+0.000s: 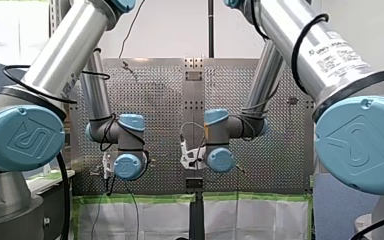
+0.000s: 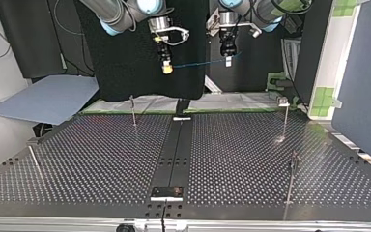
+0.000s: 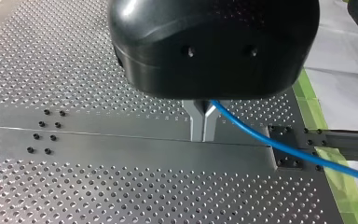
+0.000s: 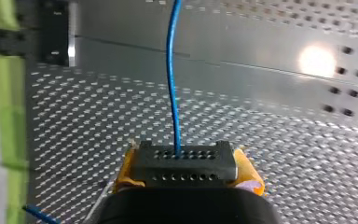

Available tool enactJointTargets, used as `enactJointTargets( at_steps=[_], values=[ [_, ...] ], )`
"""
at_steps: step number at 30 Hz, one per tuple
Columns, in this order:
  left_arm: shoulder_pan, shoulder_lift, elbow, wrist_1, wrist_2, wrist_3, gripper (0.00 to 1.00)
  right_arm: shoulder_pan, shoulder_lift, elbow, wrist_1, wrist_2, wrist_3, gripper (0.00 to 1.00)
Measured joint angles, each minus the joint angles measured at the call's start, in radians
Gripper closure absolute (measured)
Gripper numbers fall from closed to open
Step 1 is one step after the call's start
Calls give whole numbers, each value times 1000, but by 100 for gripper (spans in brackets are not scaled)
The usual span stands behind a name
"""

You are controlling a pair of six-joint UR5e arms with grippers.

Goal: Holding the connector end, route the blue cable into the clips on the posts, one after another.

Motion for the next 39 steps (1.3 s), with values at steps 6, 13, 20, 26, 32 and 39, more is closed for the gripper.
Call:
enactJointTargets(
  at_steps=[6,13,20,26,32,39],
  values=[
    [0,0,0,0,0,0,100,1,4,0,56,2,-1,100],
    [0,0,0,0,0,0,100,1,4,0,65,2,-1,100],
    [3,29,1,-30,29,8,100,6,-20,-23,74,22,18,100],
    [11,91,1,-91,58,-36,100,11,-76,-43,85,6,72,100],
    [27,154,1,-155,56,-62,100,6,-139,-68,103,-42,112,100],
    [63,231,1,-231,60,-61,100,2,-213,-106,145,-60,120,100]
  ],
)
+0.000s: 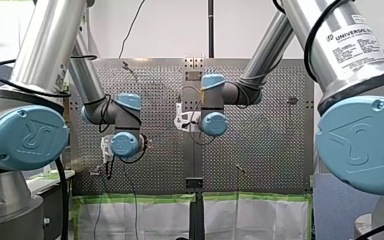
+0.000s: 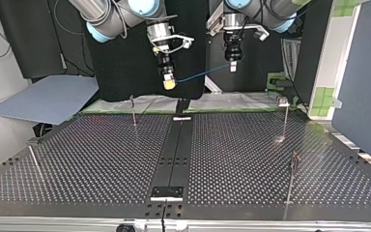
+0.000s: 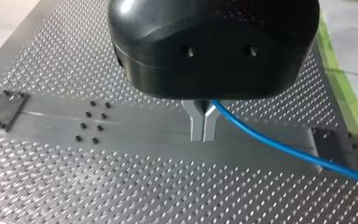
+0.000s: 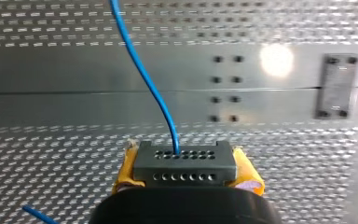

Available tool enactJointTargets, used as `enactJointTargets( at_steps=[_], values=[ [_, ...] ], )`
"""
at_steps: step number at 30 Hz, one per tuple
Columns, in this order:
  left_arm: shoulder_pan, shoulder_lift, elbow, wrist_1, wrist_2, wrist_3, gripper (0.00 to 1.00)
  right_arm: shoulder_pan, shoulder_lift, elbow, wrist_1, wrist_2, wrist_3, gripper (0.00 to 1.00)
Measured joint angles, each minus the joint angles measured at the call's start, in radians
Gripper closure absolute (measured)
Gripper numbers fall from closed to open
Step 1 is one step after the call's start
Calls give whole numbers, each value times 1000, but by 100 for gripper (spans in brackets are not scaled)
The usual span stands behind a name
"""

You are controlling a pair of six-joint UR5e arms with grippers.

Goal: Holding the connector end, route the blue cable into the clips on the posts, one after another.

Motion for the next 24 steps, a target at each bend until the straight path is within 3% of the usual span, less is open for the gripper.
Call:
enactJointTargets(
  at_steps=[6,10,15,24],
  values=[
    [65,69,0,-69,53,6,100,-10,-52,-37,34,-25,1,100],
    [109,113,1,-109,94,7,100,-14,-60,-69,66,-39,2,100],
    [159,166,5,-126,112,10,100,-17,-59,-91,81,-45,4,100],
    [174,259,83,-206,118,26,100,-18,-52,-109,86,-84,18,100]
  ],
)
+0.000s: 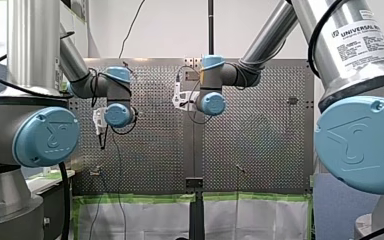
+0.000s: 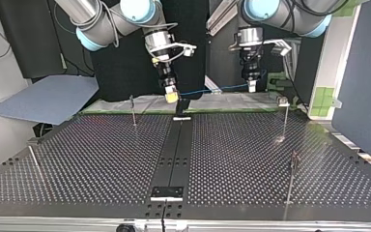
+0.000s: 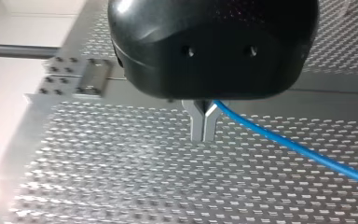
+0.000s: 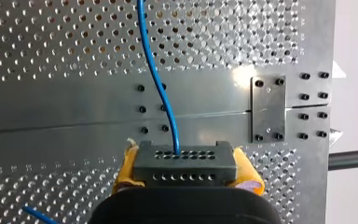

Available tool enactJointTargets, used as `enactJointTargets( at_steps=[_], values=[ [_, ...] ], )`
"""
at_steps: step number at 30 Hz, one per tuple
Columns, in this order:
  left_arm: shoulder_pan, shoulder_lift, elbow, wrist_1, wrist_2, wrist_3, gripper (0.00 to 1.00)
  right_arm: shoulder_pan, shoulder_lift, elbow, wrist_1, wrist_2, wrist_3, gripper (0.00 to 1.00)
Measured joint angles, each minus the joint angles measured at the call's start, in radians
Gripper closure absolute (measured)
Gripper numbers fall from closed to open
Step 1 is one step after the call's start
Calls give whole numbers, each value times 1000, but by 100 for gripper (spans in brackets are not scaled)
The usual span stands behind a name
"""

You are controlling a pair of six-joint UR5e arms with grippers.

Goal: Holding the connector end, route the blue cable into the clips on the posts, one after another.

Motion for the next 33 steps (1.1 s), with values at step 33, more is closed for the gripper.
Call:
enactJointTargets(
  at_steps=[33],
  values=[
    [37,187,202,-291,-54,-57,100,49,49,-290,199,-63,28,100]
  ],
)
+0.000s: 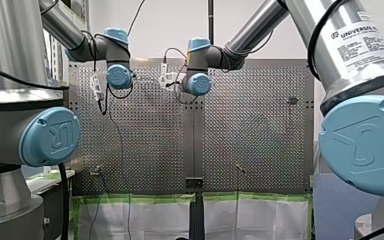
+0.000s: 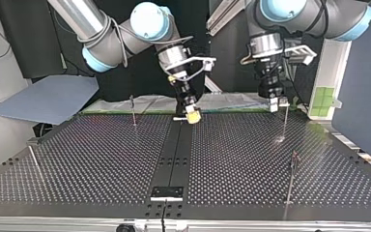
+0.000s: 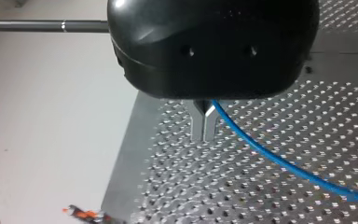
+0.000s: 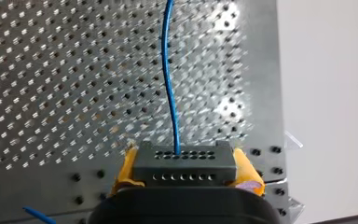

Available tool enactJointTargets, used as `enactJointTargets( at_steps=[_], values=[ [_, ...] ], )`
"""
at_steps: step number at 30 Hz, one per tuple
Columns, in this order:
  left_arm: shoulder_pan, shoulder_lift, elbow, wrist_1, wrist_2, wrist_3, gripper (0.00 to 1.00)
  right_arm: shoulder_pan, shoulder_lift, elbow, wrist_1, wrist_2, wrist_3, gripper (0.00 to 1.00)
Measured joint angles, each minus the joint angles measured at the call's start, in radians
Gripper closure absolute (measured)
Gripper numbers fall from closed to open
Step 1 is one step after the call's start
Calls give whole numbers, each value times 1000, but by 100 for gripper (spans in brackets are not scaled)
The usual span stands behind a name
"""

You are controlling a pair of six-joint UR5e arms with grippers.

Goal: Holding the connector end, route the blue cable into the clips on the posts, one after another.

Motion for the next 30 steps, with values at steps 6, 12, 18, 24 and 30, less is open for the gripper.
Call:
enactJointTargets(
  at_steps=[6,12,18,24,30],
  values=[
    [17,9,31,-17,0,-18,100,11,3,-65,35,-1,2,100],
    [36,10,71,-48,0,-18,100,19,19,-126,72,-1,10,100],
    [59,11,106,-67,0,-17,100,27,48,-184,104,-1,11,100],
    [100,9,118,-78,31,-22,100,30,59,-236,112,-1,11,100],
    [157,7,129,-87,87,-24,100,31,79,-289,135,-1,12,100]
  ],
)
